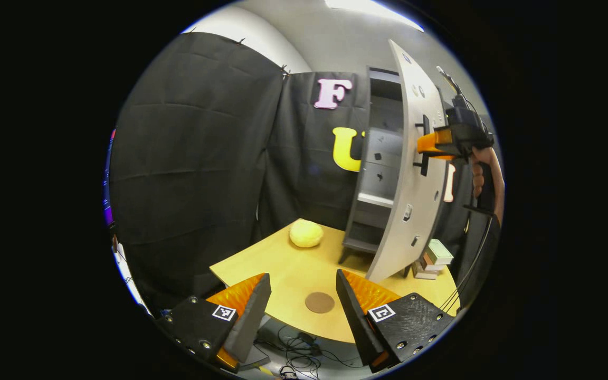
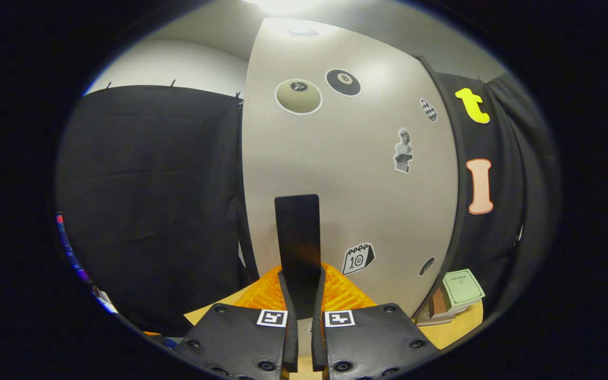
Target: Open the cabinet door with the right hand, grasp the bottle in the cabinet with the left hand and place it on the coaster, then close the cabinet door with the right hand.
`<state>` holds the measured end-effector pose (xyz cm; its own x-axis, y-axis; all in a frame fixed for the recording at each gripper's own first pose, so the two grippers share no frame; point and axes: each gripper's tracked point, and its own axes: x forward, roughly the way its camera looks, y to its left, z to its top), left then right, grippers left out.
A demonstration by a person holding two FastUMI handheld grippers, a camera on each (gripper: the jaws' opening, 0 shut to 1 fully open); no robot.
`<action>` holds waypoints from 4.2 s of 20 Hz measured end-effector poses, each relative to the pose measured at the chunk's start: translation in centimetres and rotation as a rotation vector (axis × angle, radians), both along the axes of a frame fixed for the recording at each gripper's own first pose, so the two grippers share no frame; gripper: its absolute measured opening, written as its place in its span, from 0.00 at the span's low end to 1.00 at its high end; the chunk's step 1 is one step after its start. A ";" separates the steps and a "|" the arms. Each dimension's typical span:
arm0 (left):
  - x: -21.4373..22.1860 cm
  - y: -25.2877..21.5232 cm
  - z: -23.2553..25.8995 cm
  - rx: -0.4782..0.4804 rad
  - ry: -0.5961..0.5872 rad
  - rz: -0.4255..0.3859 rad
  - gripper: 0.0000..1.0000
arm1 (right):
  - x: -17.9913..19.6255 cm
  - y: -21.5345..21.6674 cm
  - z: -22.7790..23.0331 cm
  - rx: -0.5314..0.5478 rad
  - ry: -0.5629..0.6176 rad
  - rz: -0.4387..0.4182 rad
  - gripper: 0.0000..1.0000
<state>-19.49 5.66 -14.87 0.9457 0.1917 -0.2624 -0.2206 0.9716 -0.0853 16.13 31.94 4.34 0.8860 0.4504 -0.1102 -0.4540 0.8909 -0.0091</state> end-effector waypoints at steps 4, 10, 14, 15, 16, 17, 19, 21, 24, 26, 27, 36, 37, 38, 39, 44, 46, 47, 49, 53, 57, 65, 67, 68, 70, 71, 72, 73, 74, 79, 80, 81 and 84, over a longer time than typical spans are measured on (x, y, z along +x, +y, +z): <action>0.3 -2.3 -0.3 0.027 -0.006 -0.057 0.73 | -0.6 -0.9 0.2 0.019 0.003 -0.029 0.12; 0.6 -4.2 1.3 0.074 -0.028 -0.127 0.72 | -0.7 -1.9 0.3 0.029 0.024 -0.072 0.11; 2.6 -6.3 1.2 0.079 -0.028 -0.196 0.72 | -1.0 -2.8 0.4 0.037 0.023 -0.101 0.12; 2.6 -6.7 1.4 0.090 -0.033 -0.210 0.72 | -0.9 -3.1 0.4 0.038 0.023 -0.113 0.12; 2.6 -7.1 1.5 0.099 -0.034 -0.221 0.72 | -0.9 -3.4 0.4 0.039 0.022 -0.130 0.11; 2.4 -7.7 1.2 0.103 -0.032 -0.231 0.72 | -0.9 -3.8 0.5 0.039 0.020 -0.148 0.11; 2.3 -8.7 0.7 0.094 -0.029 -0.252 0.72 | -0.8 -4.5 0.5 0.037 0.012 -0.189 0.11; 2.2 -9.7 0.3 0.085 -0.022 -0.274 0.72 | -0.6 -5.3 0.5 0.035 0.009 -0.230 0.11; 2.3 -10.6 0.6 0.099 -0.024 -0.302 0.72 | -0.7 -6.3 0.6 0.048 0.009 -0.280 0.11; 2.5 -11.2 0.5 0.110 -0.023 -0.316 0.73 | -0.8 -6.8 0.6 0.065 0.010 -0.312 0.10; 2.8 -11.4 0.6 0.110 -0.024 -0.322 0.73 | -0.8 -7.0 0.6 0.073 0.010 -0.327 0.10; 5.9 -13.4 1.3 0.110 -0.007 -0.374 0.72 | -1.5 -6.8 0.7 0.145 0.037 -0.317 0.07; 6.6 -13.3 1.4 0.110 -0.004 -0.379 0.72 | -1.8 -6.6 0.7 0.161 0.030 -0.294 0.07; 7.4 -13.2 1.7 0.107 -0.004 -0.384 0.73 | -2.0 -6.1 0.7 0.190 0.030 -0.270 0.10; 8.3 -13.0 1.9 0.107 -0.005 -0.387 0.72 | -2.4 -6.0 0.7 0.223 0.038 -0.263 0.10; 13.8 -11.4 3.1 0.091 -0.052 -0.410 0.73 | -3.0 -10.3 -0.5 0.221 0.063 -0.429 0.03; 16.5 -11.4 2.9 0.094 -0.053 -0.443 0.73 | -3.1 -11.7 -1.0 0.225 0.095 -0.518 0.13; 17.7 -11.4 3.0 0.087 -0.056 -0.465 0.72 | -3.1 -12.3 -0.9 0.224 0.096 -0.558 0.27; 19.8 -11.8 3.8 0.065 -0.086 -0.515 0.72 | -2.4 -13.9 -0.3 0.200 0.050 -0.642 0.32; 23.7 -11.8 5.6 0.051 -0.138 -0.588 0.72 | -1.8 -16.5 0.6 0.131 -0.016 -0.777 0.98; 26.9 -12.4 7.4 0.010 -0.138 -0.636 0.70 | -0.7 -17.6 0.8 0.120 -0.030 -0.814 0.98; 36.1 -14.8 11.8 0.043 -0.156 -0.612 0.72 | 1.9 -19.5 0.1 0.090 -0.021 -0.832 0.98; 38.4 -16.3 12.1 0.041 -0.159 -0.613 0.72 | 2.0 -20.6 -0.5 0.069 -0.010 -0.845 0.98; 39.3 -17.1 12.1 0.043 -0.156 -0.619 0.72 | 2.2 -21.1 -0.7 0.074 -0.002 -0.855 0.98; 41.2 -18.6 12.1 0.054 -0.153 -0.633 0.73 | 3.4 -21.6 -0.9 0.109 0.008 -0.845 0.98; 42.0 -19.3 11.8 0.056 -0.148 -0.640 0.73 | 3.9 -21.9 -1.1 0.118 0.015 -0.844 0.98; 42.9 -20.2 11.4 0.055 -0.143 -0.648 0.73 | 4.2 -22.4 -1.4 0.117 0.021 -0.845 0.98; 43.7 -21.1 11.1 0.051 -0.138 -0.658 0.73 | 4.4 -22.9 -1.6 0.111 0.025 -0.847 0.98; 44.5 -21.8 10.7 0.044 -0.133 -0.663 0.71 | 4.7 -23.3 -1.8 0.106 0.028 -0.847 0.98; 48.1 -25.2 9.5 0.029 -0.123 -0.684 0.70 | 5.9 -24.6 -3.4 0.119 0.068 -0.860 0.98; 48.7 -25.9 9.4 0.035 -0.122 -0.692 0.72 | 6.1 -24.9 -3.7 0.127 0.076 -0.866 0.98; 49.3 -26.4 9.3 0.040 -0.126 -0.700 0.72 | 6.1 -25.0 -4.0 0.139 0.083 -0.869 1.00; 50.5 -27.7 8.8 0.037 -0.123 -0.715 0.72 | 6.1 -25.4 -5.1 0.153 0.108 -0.882 1.00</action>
